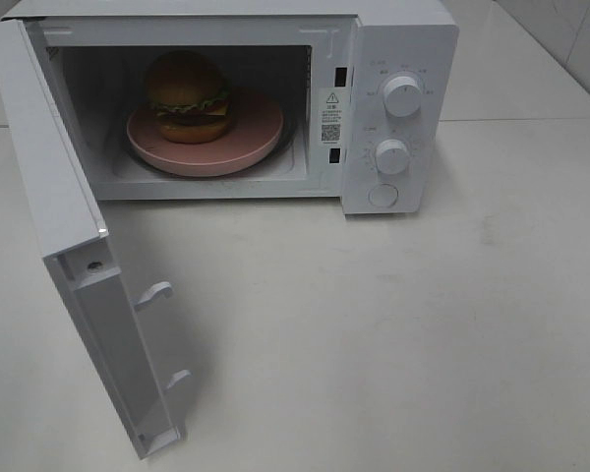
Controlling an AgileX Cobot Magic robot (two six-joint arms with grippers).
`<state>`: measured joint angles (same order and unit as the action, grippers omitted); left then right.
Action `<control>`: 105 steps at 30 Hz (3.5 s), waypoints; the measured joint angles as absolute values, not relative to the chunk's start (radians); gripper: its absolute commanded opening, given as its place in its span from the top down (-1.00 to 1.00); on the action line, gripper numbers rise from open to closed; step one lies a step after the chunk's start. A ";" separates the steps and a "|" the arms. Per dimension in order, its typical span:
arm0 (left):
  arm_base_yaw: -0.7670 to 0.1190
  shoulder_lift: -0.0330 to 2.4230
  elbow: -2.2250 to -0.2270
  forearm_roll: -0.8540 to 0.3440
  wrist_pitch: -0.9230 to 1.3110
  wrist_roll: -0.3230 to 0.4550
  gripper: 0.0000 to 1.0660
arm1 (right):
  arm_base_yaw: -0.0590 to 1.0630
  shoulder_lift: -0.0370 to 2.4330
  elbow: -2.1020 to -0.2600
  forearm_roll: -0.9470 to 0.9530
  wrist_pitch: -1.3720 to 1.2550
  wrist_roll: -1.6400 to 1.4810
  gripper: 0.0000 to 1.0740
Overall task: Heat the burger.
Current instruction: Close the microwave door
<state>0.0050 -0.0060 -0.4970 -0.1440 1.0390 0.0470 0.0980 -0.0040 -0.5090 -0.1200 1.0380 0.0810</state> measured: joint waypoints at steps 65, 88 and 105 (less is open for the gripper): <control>0.005 0.657 -0.444 -0.152 0.396 0.148 1.00 | 0.098 -0.004 -0.509 -0.120 1.038 0.082 -0.33; 0.005 1.099 -0.157 0.034 -0.617 0.104 1.00 | 0.098 -0.004 -0.509 -0.120 1.038 0.082 -0.33; 0.005 1.450 -0.206 0.443 -0.960 -0.118 1.00 | 0.098 -0.004 -0.509 -0.120 1.038 0.082 -0.33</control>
